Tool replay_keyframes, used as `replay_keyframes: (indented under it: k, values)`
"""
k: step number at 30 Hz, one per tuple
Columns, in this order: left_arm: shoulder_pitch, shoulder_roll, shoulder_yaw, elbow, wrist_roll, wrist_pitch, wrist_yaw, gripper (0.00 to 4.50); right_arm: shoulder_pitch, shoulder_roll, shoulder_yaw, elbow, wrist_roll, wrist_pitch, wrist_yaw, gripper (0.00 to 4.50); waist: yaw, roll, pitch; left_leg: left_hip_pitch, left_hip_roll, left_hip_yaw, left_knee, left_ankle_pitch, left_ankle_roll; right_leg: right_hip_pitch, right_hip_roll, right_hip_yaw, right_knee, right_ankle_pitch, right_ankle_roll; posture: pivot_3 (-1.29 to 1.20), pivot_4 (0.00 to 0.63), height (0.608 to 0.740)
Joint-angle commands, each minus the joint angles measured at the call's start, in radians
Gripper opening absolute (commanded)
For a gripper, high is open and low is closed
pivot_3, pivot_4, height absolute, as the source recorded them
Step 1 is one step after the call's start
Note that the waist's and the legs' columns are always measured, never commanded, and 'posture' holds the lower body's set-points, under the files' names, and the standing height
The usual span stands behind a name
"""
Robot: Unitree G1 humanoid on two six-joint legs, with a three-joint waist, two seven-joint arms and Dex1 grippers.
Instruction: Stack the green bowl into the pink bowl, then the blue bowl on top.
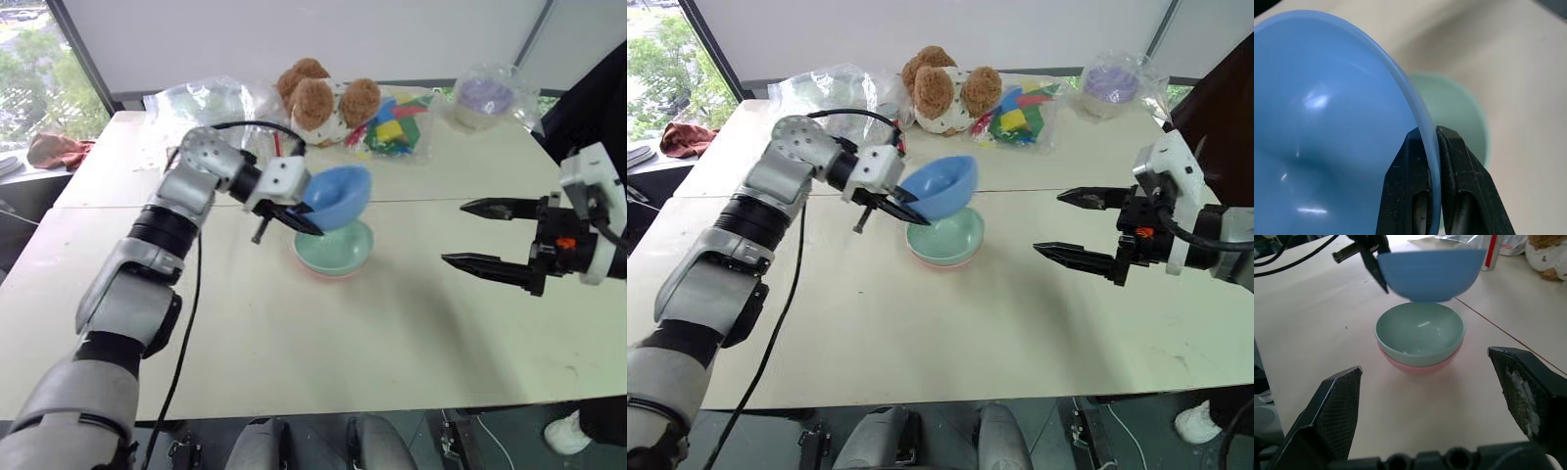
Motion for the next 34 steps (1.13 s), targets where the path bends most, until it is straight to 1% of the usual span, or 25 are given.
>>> replay_keyframes:
  k: [1, 3, 4, 7, 8, 11, 12, 13, 15, 17, 20, 22, 24, 27, 30, 32, 34]
  values:
    - [-0.051, -0.006, -0.059, 0.030, -0.038, -0.029, -0.004, 0.03, 0.012, -0.021, -0.060, -0.041, 0.021, 0.001, -0.018, 4.50, 0.000, 0.000, 0.000, 0.000, 0.000, 0.000, 0.000, 0.000, 0.000, 0.000, 0.000, 0.000, 0.000, 0.000, 0.000, 0.00, 0.150, 0.740]
    - [-0.064, -0.019, -0.092, 0.063, -0.036, -0.038, -0.004, 0.03, 0.029, -0.022, -0.081, -0.056, 0.030, 0.011, -0.028, 4.50, 0.001, 0.000, 0.000, 0.000, 0.000, 0.000, 0.000, 0.000, 0.000, 0.000, 0.000, 0.000, 0.000, 0.000, 0.000, 0.00, 0.150, 0.740]
    - [-0.071, -0.023, -0.106, 0.075, -0.035, -0.040, -0.004, 0.39, 0.036, -0.022, -0.090, -0.061, 0.034, 0.015, -0.032, 4.50, 0.003, 0.000, 0.000, 0.000, 0.000, 0.000, 0.000, 0.000, 0.000, 0.000, 0.000, 0.000, 0.000, 0.000, 0.000, 0.00, 0.150, 0.740]
    - [-0.083, -0.010, -0.158, 0.079, -0.048, -0.039, -0.004, 1.56, 0.046, -0.024, -0.100, -0.069, 0.038, 0.018, -0.043, 4.50, 0.005, 0.000, 0.000, 0.000, 0.000, 0.000, 0.000, 0.000, 0.000, 0.000, 0.000, 0.000, -0.001, 0.000, 0.000, 0.00, 0.150, 0.740]
    - [-0.085, -0.015, -0.157, 0.090, -0.034, -0.058, -0.004, 2.16, 0.048, -0.025, -0.101, -0.069, 0.040, 0.018, -0.046, 4.50, 0.005, 0.000, 0.000, 0.000, 0.000, 0.000, 0.000, 0.000, 0.000, 0.000, 0.000, 0.000, -0.001, 0.000, 0.000, 0.00, 0.150, 0.740]
    - [-0.095, -0.029, -0.134, 0.119, -0.015, -0.092, -0.004, 3.56, 0.048, -0.027, -0.097, -0.066, 0.043, 0.013, -0.053, 4.50, 0.005, 0.000, 0.000, 0.000, 0.000, 0.000, 0.000, 0.000, 0.000, 0.000, 0.000, 0.000, -0.001, 0.000, 0.000, 0.00, 0.150, 0.740]
    - [-0.101, -0.031, -0.123, 0.121, -0.025, -0.085, -0.004, 4.16, 0.046, -0.027, -0.092, -0.063, 0.042, 0.010, -0.054, 4.50, 0.006, 0.000, 0.000, 0.000, 0.000, 0.000, 0.000, 0.000, 0.000, 0.000, 0.000, 0.000, -0.001, 0.000, 0.000, 0.00, 0.150, 0.740]
    - [-0.109, -0.032, -0.100, 0.122, -0.036, -0.076, -0.004, 4.48, 0.047, -0.026, -0.087, -0.060, 0.040, 0.007, -0.055, 4.50, 0.005, 0.000, 0.000, 0.000, 0.000, 0.000, 0.000, 0.000, 0.000, 0.000, 0.000, 0.000, -0.001, 0.000, 0.000, 0.00, 0.150, 0.740]
    - [-0.126, -0.028, -0.045, 0.121, -0.061, -0.039, -0.004, 4.48, 0.049, -0.031, -0.073, -0.052, 0.025, -0.005, -0.050, 4.50, 0.005, 0.000, 0.000, 0.000, 0.000, 0.000, 0.000, 0.000, 0.000, 0.000, 0.000, 0.000, -0.001, 0.000, 0.000, 0.00, 0.150, 0.740]
    - [-0.132, -0.003, 0.011, 0.100, -0.098, 0.024, -0.004, 4.48, 0.053, -0.034, -0.058, -0.047, 0.012, -0.019, -0.043, 4.50, 0.005, 0.000, 0.000, 0.000, 0.000, 0.000, 0.000, 0.000, 0.000, 0.000, 0.000, 0.000, -0.001, 0.000, 0.000, 0.00, 0.150, 0.740]
    - [-0.088, 0.083, 0.082, 0.023, -0.129, 0.101, -0.004, 4.48, 0.053, -0.037, -0.032, -0.041, -0.001, -0.039, -0.039, 4.50, -0.004, 0.000, 0.000, 0.000, 0.000, 0.000, 0.000, 0.000, 0.000, 0.000, 0.001, 0.000, -0.001, 0.000, 0.000, 0.00, 0.150, 0.740]
    - [-0.025, 0.165, 0.130, -0.076, -0.174, 0.206, -0.004, 4.48, 0.050, -0.040, -0.010, -0.036, -0.014, -0.055, -0.034, 4.50, -0.014, 0.001, 0.000, 0.000, 0.000, 0.000, 0.000, 0.000, 0.000, 0.000, 0.001, 0.000, -0.001, 0.000, 0.000, 0.00, 0.150, 0.740]
    - [0.053, 0.248, 0.199, -0.187, -0.206, 0.334, 0.005, 4.48, 0.038, -0.043, 0.017, -0.024, -0.021, -0.072, -0.023, 4.50, -0.025, 0.001, -0.001, 0.001, 0.001, 0.000, -0.001, 0.000, 0.000, 0.000, 0.001, 0.001, 0.000, 0.000, 0.000, 0.00, 0.150, 0.740]
    - [0.175, 0.343, 0.273, -0.340, -0.227, 0.460, 0.044, 4.48, 0.011, -0.044, 0.055, 0.000, -0.029, -0.094, -0.009, 4.50, -0.022, 0.001, 0.000, 0.001, 0.002, -0.001, 0.000, 0.000, -0.001, 0.000, 0.001, 0.001, 0.001, 0.000, 0.000, 0.00, 0.150, 0.740]
    - [0.384, 0.450, 0.386, -0.472, -0.252, 0.555, 0.117, 4.48, -0.055, -0.036, 0.141, 0.050, -0.057, -0.134, 0.012, 4.50, -0.022, 0.001, -0.001, 0.002, 0.001, 0.000, 0.000, 0.001, -0.001, 0.001, 0.000, 0.001, 0.001, 0.000, 0.000, 0.00, 0.150, 0.740]
    - [0.484, 0.486, 0.442, -0.551, -0.270, 0.609, 0.163, 4.48, -0.083, -0.032, 0.182, 0.077, -0.075, -0.153, 0.024, 4.50, -0.021, 0.001, -0.001, 0.002, 0.001, -0.001, 0.000, 0.001, -0.001, 0.001, -0.001, 0.001, 0.001, 0.000, 0.000, 0.00, 0.150, 0.740]
    - [0.548, 0.504, 0.489, -0.615, -0.294, 0.672, 0.203, 4.48, -0.106, -0.028, 0.212, 0.098, -0.086, -0.167, 0.037, 4.50, -0.015, 0.001, 0.000, 0.001, 0.001, -0.002, 0.000, 0.001, -0.001, 0.001, -0.001, 0.001, 0.001, 0.000, 0.000, 0.00, 0.150, 0.740]
